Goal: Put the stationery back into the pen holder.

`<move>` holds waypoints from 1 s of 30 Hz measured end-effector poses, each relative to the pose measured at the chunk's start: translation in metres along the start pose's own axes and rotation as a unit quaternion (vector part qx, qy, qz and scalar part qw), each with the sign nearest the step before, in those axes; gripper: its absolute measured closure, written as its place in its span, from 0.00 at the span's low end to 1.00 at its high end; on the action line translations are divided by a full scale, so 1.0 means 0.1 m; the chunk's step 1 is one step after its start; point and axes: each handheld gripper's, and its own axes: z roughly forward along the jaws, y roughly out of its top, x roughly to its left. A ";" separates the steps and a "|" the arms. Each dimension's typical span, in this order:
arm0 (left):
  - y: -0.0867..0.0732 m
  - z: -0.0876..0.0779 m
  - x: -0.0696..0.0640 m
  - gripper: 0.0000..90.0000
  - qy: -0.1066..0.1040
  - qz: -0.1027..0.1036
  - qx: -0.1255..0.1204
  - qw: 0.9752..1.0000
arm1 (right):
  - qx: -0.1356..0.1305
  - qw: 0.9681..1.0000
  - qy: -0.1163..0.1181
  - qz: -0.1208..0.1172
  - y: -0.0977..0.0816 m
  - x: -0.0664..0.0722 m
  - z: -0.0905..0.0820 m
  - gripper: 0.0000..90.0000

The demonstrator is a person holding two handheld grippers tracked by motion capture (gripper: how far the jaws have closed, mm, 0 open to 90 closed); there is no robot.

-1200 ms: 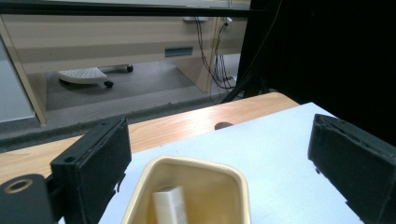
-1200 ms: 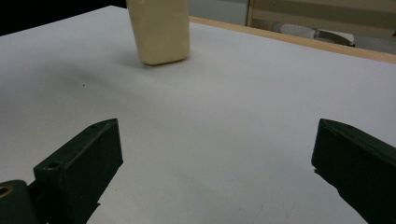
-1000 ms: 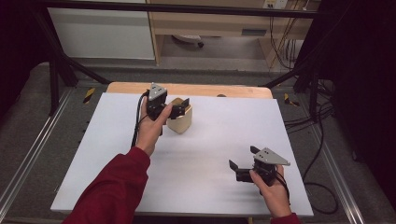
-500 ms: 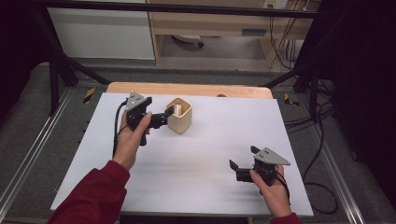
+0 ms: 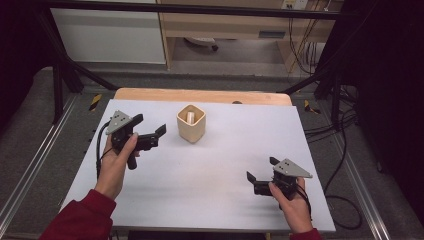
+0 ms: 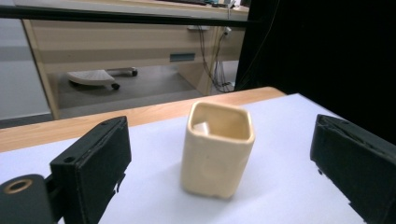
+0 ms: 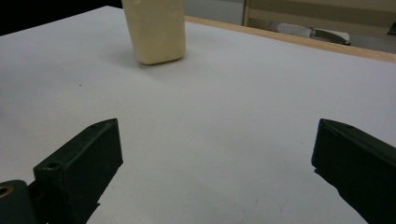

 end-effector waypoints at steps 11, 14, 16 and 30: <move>-0.32 -0.27 -0.02 0.06 0.003 0.008 0.014 1.000 | 0.003 1.000 -0.004 -0.002 0.00 0.00 -0.02 0.04; -0.34 -0.35 0.01 0.06 0.005 0.009 0.016 1.000 | 0.005 1.000 -0.002 -0.003 0.00 0.01 -0.02 0.04; -0.35 -0.41 0.05 0.05 0.009 0.003 0.017 1.000 | 0.007 1.000 -0.004 -0.001 0.01 0.01 -0.03 0.04; -0.57 -0.94 0.35 0.06 0.047 -0.012 0.021 0.999 | 0.015 0.999 -0.036 0.005 -0.01 -0.06 -0.15 0.04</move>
